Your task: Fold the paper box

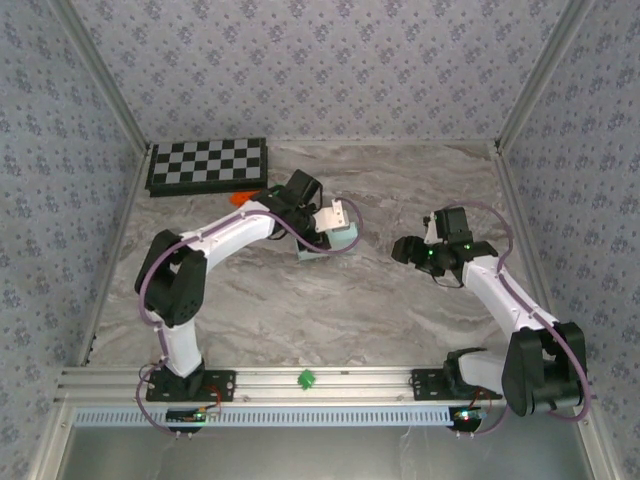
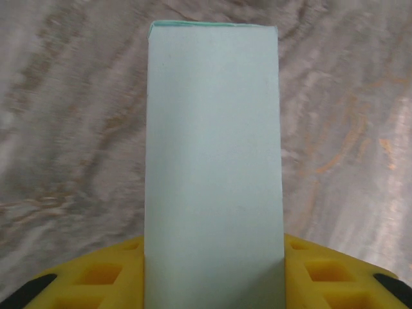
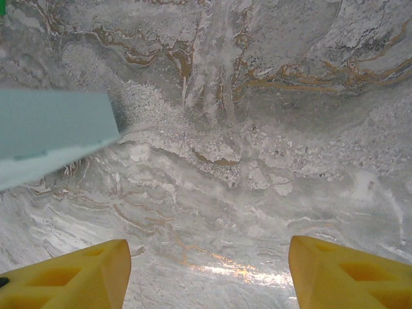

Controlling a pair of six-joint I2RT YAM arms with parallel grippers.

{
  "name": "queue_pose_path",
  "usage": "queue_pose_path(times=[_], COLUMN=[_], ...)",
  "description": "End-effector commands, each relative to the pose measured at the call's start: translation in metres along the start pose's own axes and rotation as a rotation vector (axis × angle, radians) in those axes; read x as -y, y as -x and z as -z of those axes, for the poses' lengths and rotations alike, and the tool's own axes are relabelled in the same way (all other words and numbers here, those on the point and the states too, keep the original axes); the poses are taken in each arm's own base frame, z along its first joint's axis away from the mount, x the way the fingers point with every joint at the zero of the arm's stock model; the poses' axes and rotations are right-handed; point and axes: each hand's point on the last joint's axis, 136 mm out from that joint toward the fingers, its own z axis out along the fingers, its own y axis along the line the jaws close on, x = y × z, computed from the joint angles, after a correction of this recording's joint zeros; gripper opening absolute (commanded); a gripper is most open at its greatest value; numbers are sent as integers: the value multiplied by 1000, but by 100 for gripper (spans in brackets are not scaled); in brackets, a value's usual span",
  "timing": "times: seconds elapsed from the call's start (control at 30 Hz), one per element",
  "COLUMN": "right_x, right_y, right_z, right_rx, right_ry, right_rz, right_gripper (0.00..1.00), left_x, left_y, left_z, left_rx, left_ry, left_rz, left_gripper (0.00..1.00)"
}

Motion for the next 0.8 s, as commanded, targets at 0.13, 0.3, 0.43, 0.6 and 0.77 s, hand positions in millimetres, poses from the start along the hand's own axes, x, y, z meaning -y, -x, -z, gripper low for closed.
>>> queue_pose_path(times=[0.13, 0.3, 0.43, 0.6, 0.77], right_x=[7, 8, 10, 11, 10], right_y=[-4, -4, -4, -5, -5], right_z=[6, 5, 4, 3, 4], right_rx=[1, 3, 4, 3, 4], right_ry=[-20, -21, -23, -23, -19], right_rz=[1, -5, -10, -16, -18], right_gripper=[67, 67, 67, 68, 68], left_x=[-50, -62, -68, -69, -65], left_y=[22, 21, 20, 20, 12], left_z=[16, 4, -2, -11, -25], left_rx=[19, -20, -35, -59, -99], left_ry=[377, 518, 629, 731, 761], left_rz=[-111, -165, -198, -254, -273], left_gripper=[40, 40, 40, 40, 41])
